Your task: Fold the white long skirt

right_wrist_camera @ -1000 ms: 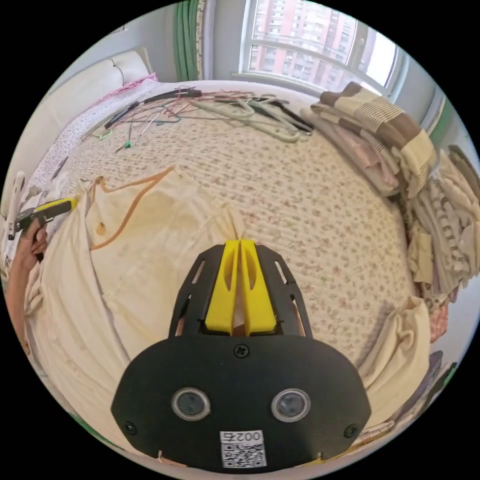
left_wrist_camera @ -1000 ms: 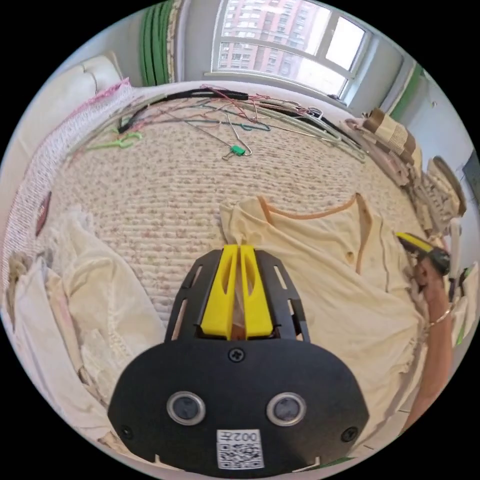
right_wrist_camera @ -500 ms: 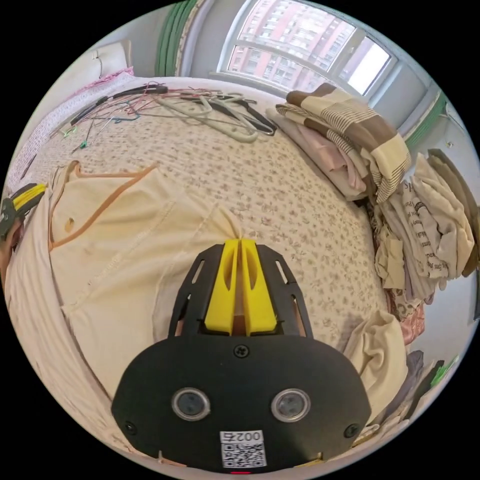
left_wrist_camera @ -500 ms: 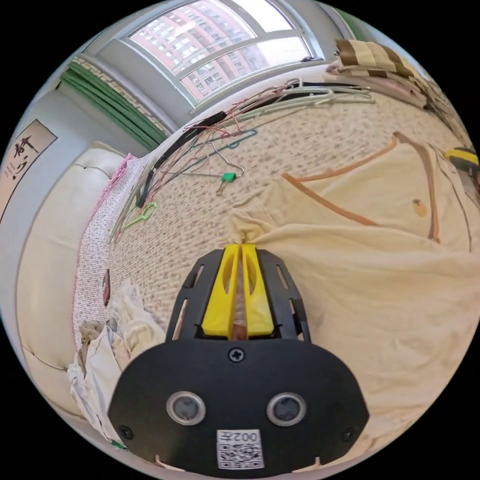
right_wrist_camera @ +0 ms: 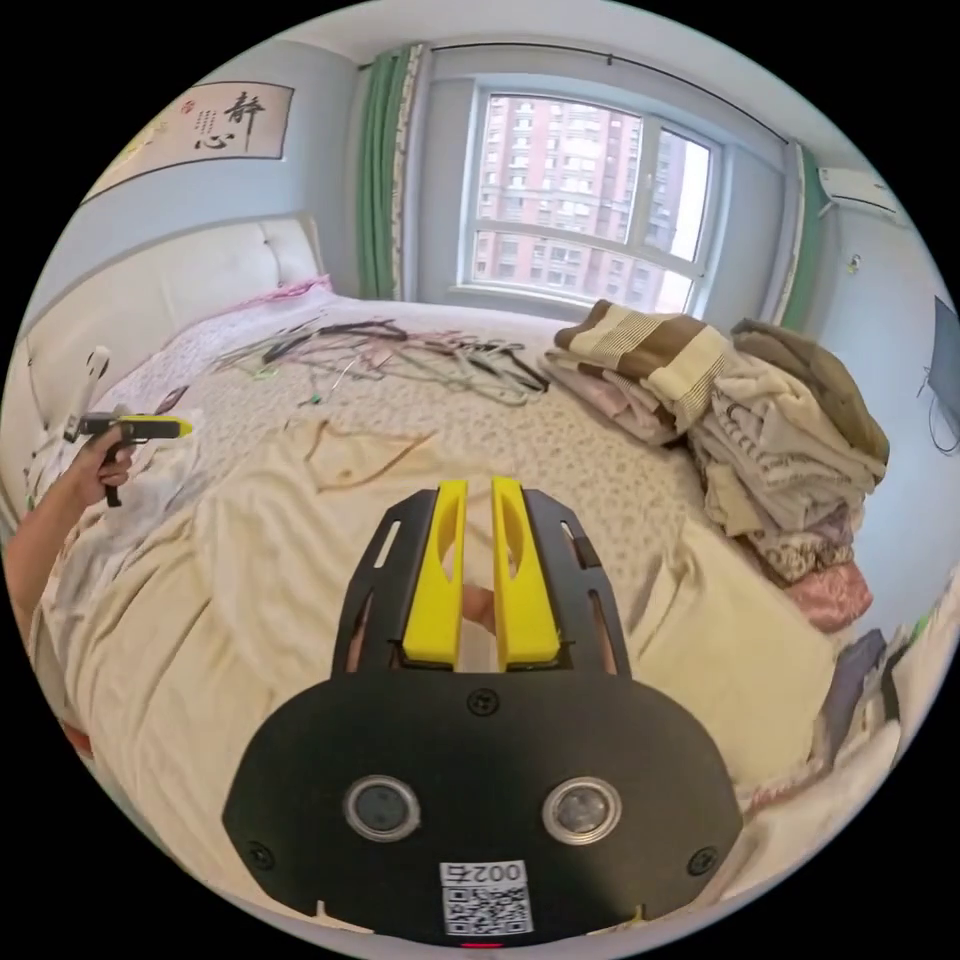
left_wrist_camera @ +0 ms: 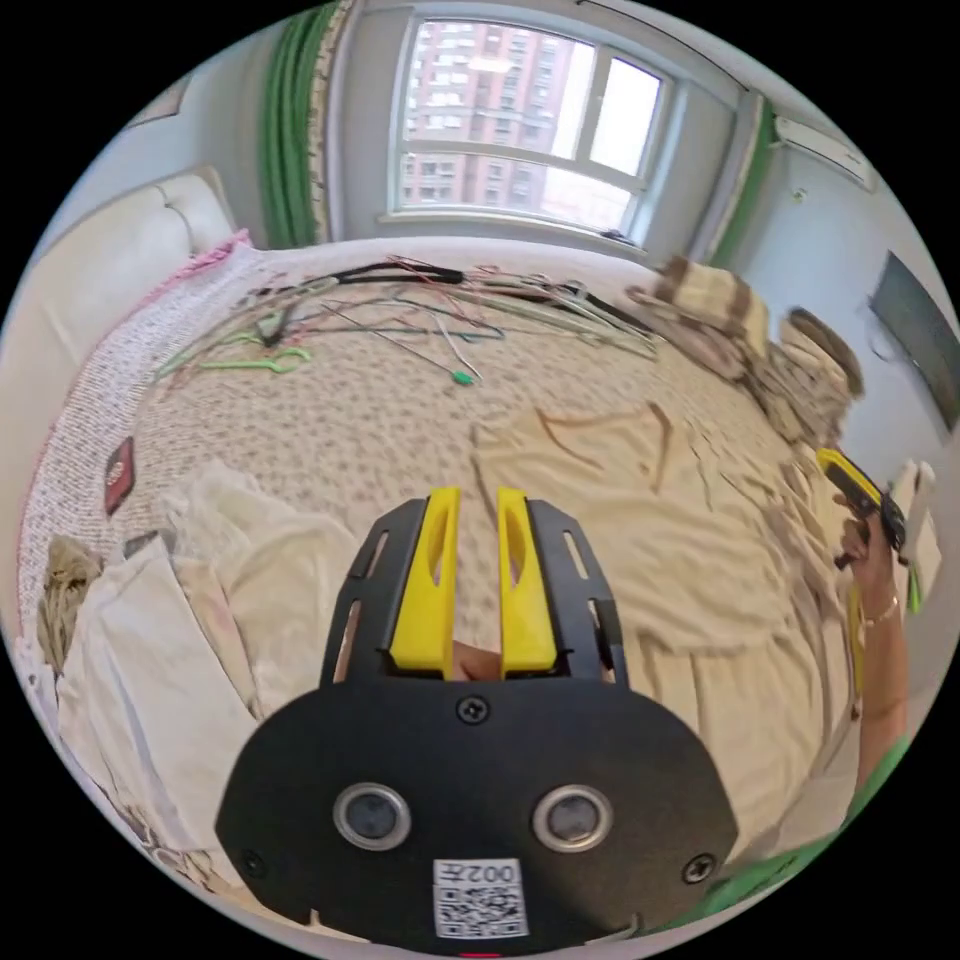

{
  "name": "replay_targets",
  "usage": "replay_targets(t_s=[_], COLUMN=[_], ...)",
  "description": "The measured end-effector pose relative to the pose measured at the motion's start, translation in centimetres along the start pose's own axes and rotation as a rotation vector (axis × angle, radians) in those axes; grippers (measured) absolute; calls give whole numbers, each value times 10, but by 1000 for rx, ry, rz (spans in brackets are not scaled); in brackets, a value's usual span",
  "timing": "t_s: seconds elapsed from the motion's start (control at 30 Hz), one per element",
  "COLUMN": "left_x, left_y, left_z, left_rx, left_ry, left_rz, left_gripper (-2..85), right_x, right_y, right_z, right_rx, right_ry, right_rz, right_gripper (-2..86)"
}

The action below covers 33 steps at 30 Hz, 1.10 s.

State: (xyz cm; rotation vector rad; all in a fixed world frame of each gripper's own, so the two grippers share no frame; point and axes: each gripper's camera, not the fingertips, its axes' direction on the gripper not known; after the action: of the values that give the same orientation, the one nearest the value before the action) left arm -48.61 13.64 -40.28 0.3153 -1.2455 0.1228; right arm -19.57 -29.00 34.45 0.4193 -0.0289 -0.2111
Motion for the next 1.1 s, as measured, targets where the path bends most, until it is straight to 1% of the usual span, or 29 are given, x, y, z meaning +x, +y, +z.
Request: replay_targets(t_s=[0.07, 0.13, 0.2, 0.27, 0.37, 0.43, 0.47, 0.53, 0.6, 0.73, 0.83, 0.9, 0.97, 1.0, 1.07, 1.1], left_x=[6, 5, 0, -12, -24, -25, -25, -22, -20, -16, -16, -21, -32, -37, -63, -68], left_y=[54, 84, 105, 117, 116, 116, 118, 120, 124, 134, 137, 137, 136, 136, 144, 147], left_z=[-5, 3, 12, 9, 4, -5, -14, -26, -31, -20, -23, -27, -40, -43, -47, -47], left_rx=[-64, -131, -179, -131, -147, -139, -118, -90, -100, -191, -179, -187, -172, -168, -191, -202], left_ry=[60, 73, 86, 123, 165, 199, 228, 233, 201, 170, 16, -54, -212, -201, -93, -81], left_rz=[40, 27, -4, -83, -170, -178, -168, -126, -97, -29, -8, -29, -88, -106, -218, -236], left_gripper=[31, 36, 40, 43, 49, 45, 39, 42, 43, 41, 12, -3, -7, -8, -9, -9], right_x=[-2, 6, 24, 35, 42, 41, 39, 37, 42, 50, 53, 56, 64, 71, 76, 75], right_y=[40, 74, 109, 126, 136, 138, 139, 142, 144, 146, 147, 146, 148, 151, 161, 166], right_z=[-18, -28, -35, -38, -40, -37, -33, -31, -38, -45, -53, -66, -78, -81, -80, -79], right_rx=[-58, -139, -202, -238, -257, -279, -308, -334, -325, -338, -351, -340, -323, -328, -354, -360], right_ry=[-42, -72, -100, -175, -214, -217, -187, -143, -172, -193, -139, -18, 49, 34, 4, 12], right_rz=[20, 60, 150, 215, 254, 247, 226, 212, 224, 232, 193, 141, 137, 161, 193, 182], right_gripper=[56, 64, 73, 80, 83, 80, 75, 46, 12, -6, -9, -9, -9, -9, -9, -9])
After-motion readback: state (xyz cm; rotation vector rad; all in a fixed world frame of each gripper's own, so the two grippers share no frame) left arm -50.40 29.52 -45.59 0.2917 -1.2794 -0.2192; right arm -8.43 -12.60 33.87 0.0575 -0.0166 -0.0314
